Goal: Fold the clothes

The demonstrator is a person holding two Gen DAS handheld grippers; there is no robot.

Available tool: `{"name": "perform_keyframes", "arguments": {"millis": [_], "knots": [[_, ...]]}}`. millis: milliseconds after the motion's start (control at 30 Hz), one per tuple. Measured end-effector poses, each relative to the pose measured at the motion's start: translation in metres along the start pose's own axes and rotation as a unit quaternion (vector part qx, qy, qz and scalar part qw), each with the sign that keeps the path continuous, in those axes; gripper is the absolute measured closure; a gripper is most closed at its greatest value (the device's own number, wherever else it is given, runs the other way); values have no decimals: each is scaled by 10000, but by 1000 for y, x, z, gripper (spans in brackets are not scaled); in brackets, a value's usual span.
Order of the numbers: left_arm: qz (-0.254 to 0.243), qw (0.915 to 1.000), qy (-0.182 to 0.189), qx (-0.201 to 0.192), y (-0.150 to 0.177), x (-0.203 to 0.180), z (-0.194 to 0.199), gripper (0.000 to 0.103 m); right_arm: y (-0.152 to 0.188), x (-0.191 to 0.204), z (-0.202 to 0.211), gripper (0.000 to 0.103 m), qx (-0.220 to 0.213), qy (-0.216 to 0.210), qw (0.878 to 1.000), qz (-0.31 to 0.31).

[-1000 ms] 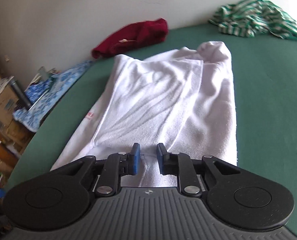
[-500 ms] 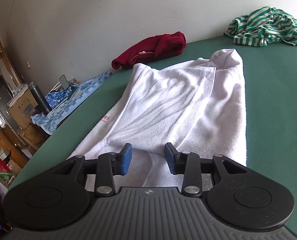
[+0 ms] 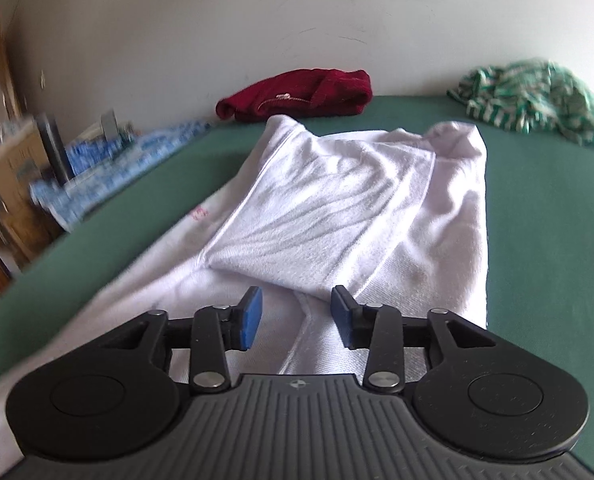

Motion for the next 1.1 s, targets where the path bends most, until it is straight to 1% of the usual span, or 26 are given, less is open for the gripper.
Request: {"name": "perform_keyframes", "arguments": {"millis": [33, 67, 133, 200, 233, 267, 333, 367, 467, 567, 667, 800, 900, 933, 1000, 1033, 1100], "knots": [[-81, 10000, 33, -3, 0, 0, -4, 35, 1, 4, -1, 52, 18, 61, 9999, 132], [-130, 9999, 60, 21, 0, 0, -7, 43, 1, 6, -2, 51, 35, 119, 9996, 236], [-229, 9997, 83, 67, 3, -2, -11, 45, 2, 10, -3, 50, 54, 274, 9987, 420], [-413, 9991, 55, 62, 8, -6, -12, 66, 3, 13, -5, 48, 68, 417, 9976, 555], [-415, 9991, 74, 80, 9, -7, -13, 68, 3, 12, -5, 45, 63, 467, 9975, 525], [-327, 9994, 118, 77, 10, -7, -13, 70, 3, 11, -5, 40, 59, 516, 9974, 495], [-135, 9997, 224, 24, 8, -9, -12, 72, 2, 9, -5, 37, 50, 615, 9971, 435], [-114, 9997, 225, -21, 7, -10, -11, 77, 2, 8, -5, 37, 45, 664, 9970, 405], [-118, 9997, 156, -115, 5, -12, -9, 102, 3, 10, -6, 35, 52, 778, 9960, 441], [-140, 9997, 43, -179, 5, -12, -4, 102, 3, 10, -6, 32, 54, 817, 9957, 433], [-63, 9996, -213, -198, 10, -9, 7, 102, 3, 9, -6, 30, 62, 816, 9960, 358], [195, 9980, -444, -404, 7, -12, 34, 102, -5, 3, -3, 28, 131, 470, 9983, -319], [445, 9959, -452, -644, -5, -18, 58, 102, -11, -1, 1, 29, 183, 208, 9962, -826], [542, 9951, -423, -712, -9, -20, 65, 102, -13, -2, 2, 34, 200, 120, 9948, -994], [607, 9940, -459, -786, -16, -26, 74, 102, -17, -5, 2, 36, 262, -109, 9893, -1428], [578, 9938, -524, -791, -19, -30, 77, 102, -20, -6, -1, 36, 356, -316, 9830, -1774], [524, 9939, -610, -749, -24, -37, 82, 102, -23, -5, -14, 42, 560, -675, 9702, -2258]]}}
Point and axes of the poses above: each gripper's, at about its wrist camera, not at the fingertips, and z roughly against the way its jaws point, x to its left, y to its underside, the point moved 5 cm from there along -z, roughly the way its jaws point, and after that the axes turned 4 degrees about -z, right-handed, at the moved point
